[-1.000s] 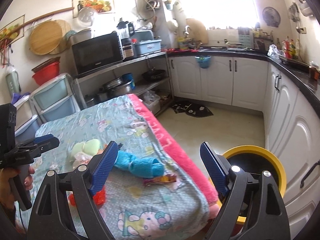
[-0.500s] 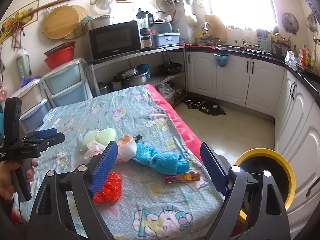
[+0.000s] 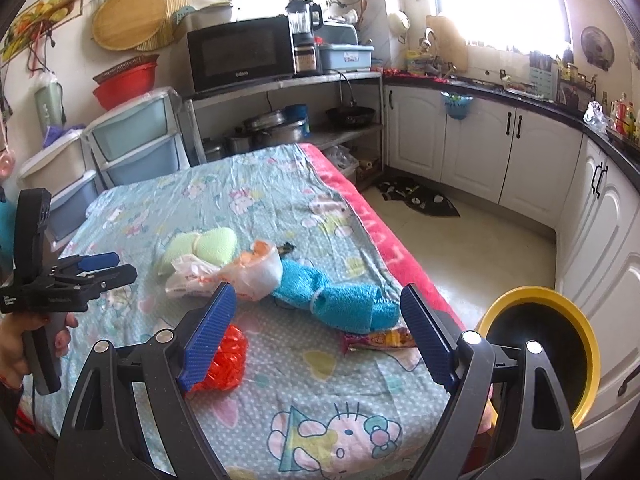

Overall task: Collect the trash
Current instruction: 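Grasp the purple snack packet with the right tool while the left tool grasps the white plastic bag bundle, then carry the snack packet and white bag bundle in both tools over the bin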

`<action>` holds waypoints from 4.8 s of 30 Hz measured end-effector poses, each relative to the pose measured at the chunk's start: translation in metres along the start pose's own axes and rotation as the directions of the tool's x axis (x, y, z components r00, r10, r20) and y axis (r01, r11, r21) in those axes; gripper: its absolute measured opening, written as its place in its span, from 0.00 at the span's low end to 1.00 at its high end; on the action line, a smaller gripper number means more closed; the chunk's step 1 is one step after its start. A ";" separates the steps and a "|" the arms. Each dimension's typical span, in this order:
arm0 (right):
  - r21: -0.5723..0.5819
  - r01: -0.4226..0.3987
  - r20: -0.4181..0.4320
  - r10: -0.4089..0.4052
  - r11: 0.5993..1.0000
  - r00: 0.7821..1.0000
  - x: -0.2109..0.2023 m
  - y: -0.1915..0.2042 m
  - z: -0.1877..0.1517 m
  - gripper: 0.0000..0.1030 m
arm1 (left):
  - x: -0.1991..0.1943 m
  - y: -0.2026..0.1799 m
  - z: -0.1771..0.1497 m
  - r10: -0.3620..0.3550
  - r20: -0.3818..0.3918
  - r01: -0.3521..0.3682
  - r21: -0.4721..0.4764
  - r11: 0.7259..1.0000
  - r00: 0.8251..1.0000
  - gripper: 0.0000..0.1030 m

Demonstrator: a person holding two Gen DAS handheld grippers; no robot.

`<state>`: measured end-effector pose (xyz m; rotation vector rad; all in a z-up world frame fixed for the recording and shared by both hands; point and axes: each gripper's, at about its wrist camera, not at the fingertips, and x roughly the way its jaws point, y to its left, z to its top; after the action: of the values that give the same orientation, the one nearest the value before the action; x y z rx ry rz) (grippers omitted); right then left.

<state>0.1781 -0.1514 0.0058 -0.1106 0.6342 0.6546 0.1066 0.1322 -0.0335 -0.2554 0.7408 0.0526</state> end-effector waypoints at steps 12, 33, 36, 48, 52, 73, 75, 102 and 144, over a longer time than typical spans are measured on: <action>0.031 0.052 -0.109 -0.049 0.998 0.993 0.043 -0.034 -0.028 0.79 | 0.038 0.009 -0.006 -0.065 -0.049 0.062 -0.060 0.996 0.997 0.90; -0.137 0.041 -0.266 -0.077 0.990 0.961 0.121 -0.047 -0.053 0.76 | 0.084 0.031 -0.003 -0.169 -0.082 0.143 -0.255 0.956 0.982 0.72; -0.148 0.032 -0.269 -0.071 0.989 0.961 0.125 -0.047 -0.054 0.74 | 0.088 0.033 -0.004 -0.173 -0.089 0.145 -0.264 0.954 0.981 0.61; -0.164 -0.055 -0.291 0.005 0.985 0.957 0.117 -0.046 -0.046 0.30 | 0.089 0.029 -0.009 -0.178 -0.116 0.147 -0.238 0.960 0.977 0.29; -0.168 -0.071 -0.310 0.016 0.983 0.951 0.121 -0.042 -0.055 0.23 | 0.089 0.024 -0.012 -0.176 -0.126 0.146 -0.216 0.965 0.976 0.20; -0.123 -0.178 -0.282 0.137 0.976 0.949 0.057 -0.007 -0.066 0.04 | 0.035 0.022 -0.016 -0.131 -0.095 0.122 -0.089 0.989 0.987 0.09; -0.132 -0.176 -0.274 0.135 0.975 0.952 0.050 -0.002 -0.066 0.04 | 0.027 0.021 -0.016 -0.116 -0.088 0.109 -0.082 0.991 0.989 0.09; -0.110 -0.115 -0.103 0.104 0.987 0.989 -0.015 -0.016 -0.019 0.04 | -0.031 -0.033 0.011 -0.136 0.034 0.134 0.052 0.990 0.990 0.03; 0.217 0.155 0.158 -0.192 0.964 0.969 -0.107 -0.166 -0.007 0.04 | 0.076 -0.252 0.080 -0.319 -0.093 0.332 0.249 0.910 0.943 0.03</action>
<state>0.2081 -0.3422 0.0463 0.0818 0.5089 0.4205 0.2507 -0.0951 0.0254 -0.1244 0.7384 -0.3701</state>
